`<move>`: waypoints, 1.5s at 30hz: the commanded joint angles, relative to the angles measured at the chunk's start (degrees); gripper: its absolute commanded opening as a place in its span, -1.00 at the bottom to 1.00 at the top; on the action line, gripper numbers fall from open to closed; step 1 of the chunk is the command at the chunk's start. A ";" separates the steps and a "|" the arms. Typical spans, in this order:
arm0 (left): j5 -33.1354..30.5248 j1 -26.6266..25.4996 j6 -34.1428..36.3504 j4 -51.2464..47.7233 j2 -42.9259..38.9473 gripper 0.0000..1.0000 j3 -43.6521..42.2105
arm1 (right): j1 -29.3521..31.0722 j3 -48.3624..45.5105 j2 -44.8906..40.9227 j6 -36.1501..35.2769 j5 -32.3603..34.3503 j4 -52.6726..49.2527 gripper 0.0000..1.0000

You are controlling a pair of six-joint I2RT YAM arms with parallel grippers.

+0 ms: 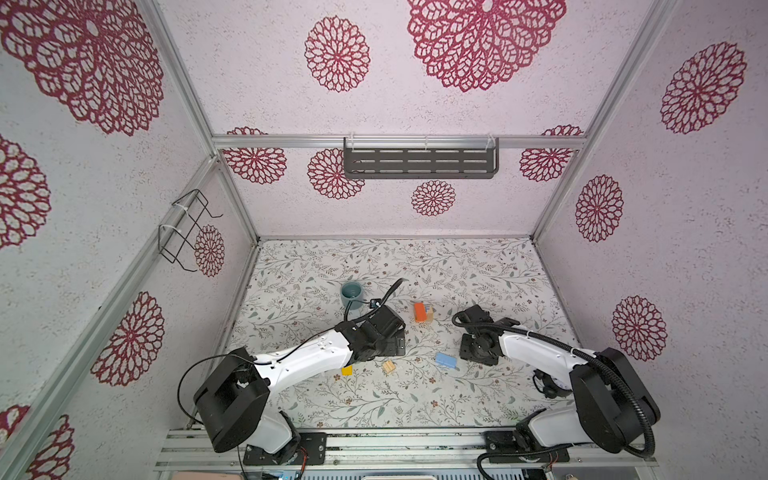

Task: Build the wood block tower
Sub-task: 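Lower the right gripper and close it on the lime green block, then carry the lime green block with the right gripper to the stack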

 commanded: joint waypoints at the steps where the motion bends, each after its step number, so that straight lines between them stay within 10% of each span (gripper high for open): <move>1: -1.57 0.01 -0.30 -0.10 0.64 0.95 0.89 | -0.47 0.94 -0.26 -1.03 -0.12 -0.04 -0.15; 23: -0.07 2.44 0.44 -1.40 0.43 0.95 2.83 | -0.58 5.78 -0.10 -6.80 -3.16 -3.38 -0.45; 45: 6.23 13.74 6.11 -3.92 7.71 0.95 12.98 | -0.60 32.03 18.97 -22.63 -8.56 -9.10 -0.50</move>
